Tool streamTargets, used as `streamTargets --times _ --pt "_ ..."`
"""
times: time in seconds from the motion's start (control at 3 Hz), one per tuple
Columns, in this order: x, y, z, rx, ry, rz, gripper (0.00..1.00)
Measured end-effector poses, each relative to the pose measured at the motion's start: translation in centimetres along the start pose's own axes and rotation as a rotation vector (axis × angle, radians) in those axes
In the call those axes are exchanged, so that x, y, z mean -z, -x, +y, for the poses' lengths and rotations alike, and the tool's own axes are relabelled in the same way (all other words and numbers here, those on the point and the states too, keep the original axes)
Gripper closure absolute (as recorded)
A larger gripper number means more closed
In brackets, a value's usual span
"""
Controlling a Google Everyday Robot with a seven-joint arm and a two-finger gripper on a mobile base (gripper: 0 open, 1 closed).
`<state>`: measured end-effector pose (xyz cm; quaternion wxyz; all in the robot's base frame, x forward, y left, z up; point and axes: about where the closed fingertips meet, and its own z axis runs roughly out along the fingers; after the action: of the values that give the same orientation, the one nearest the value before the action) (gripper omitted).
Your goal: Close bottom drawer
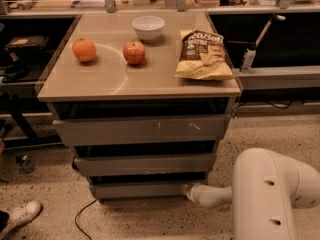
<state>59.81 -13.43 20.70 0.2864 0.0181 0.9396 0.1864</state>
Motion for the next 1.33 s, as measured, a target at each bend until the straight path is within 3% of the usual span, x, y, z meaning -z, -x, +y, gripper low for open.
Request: streamTargets --times 0.67,1.33 --pt "-0.3 0.0 0.0 0.010 -0.012 -0.003 1.00" --pt "-1.4 1.5 0.0 0.034 -0.036 -0.038 1.00"
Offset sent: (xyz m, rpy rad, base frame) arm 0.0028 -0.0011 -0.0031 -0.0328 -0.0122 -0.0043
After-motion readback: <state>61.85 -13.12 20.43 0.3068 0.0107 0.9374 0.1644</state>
